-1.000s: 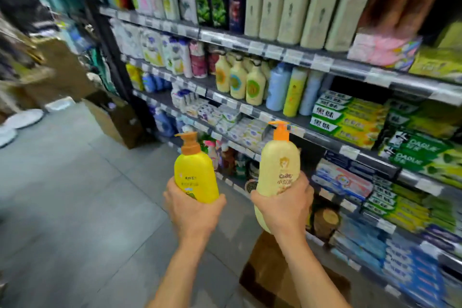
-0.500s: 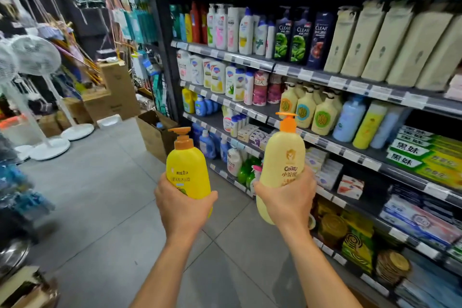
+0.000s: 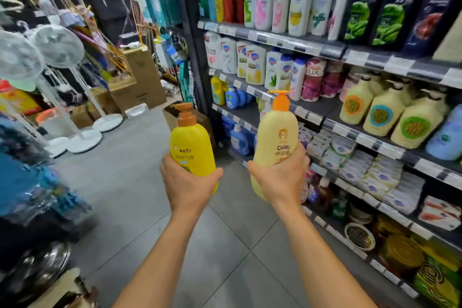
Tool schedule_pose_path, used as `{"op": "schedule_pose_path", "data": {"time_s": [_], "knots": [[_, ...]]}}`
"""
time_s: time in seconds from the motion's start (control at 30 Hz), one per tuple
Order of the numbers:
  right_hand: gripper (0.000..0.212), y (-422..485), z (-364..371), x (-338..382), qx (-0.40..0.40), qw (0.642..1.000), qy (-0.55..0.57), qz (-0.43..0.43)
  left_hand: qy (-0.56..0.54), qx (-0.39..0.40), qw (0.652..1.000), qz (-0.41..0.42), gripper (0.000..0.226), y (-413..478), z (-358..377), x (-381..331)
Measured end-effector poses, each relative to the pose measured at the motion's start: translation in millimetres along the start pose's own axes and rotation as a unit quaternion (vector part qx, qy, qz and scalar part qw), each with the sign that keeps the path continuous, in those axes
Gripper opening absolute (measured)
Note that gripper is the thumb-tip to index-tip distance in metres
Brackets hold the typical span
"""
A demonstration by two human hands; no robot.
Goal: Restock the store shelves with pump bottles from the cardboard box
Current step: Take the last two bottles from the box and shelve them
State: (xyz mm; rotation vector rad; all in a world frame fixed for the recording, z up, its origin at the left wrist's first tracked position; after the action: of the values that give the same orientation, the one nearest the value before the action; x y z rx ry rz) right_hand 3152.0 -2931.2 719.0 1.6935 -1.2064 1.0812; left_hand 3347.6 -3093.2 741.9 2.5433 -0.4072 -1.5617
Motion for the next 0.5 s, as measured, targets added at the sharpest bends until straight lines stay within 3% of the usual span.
{"op": "schedule_pose_path", "data": {"time_s": [0.27,0.5], "knots": [[0.086,67,126,12,0.022,1.000,-0.016,-0.008,-0.023,-0.005,0.999,-0.048,0.094,119,27,48],[0.094,116,240,19,0.004,0.999,-0.053,0.008,-0.053,0.048,0.996,-0.052,0.086,241,72,95]]}}
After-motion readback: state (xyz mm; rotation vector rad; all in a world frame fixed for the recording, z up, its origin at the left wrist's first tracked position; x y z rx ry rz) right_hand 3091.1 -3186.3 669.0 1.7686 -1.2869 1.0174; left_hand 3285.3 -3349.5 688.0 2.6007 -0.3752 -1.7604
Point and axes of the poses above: each hand's wrist, its own y-axis towards the middle knuckle, its own z-axis out of the palm, x = y × z, the point moved 8 cm from there along y, towards the middle knuckle, and after that the axes turned 1 degree about x, right-handed, at the moved point
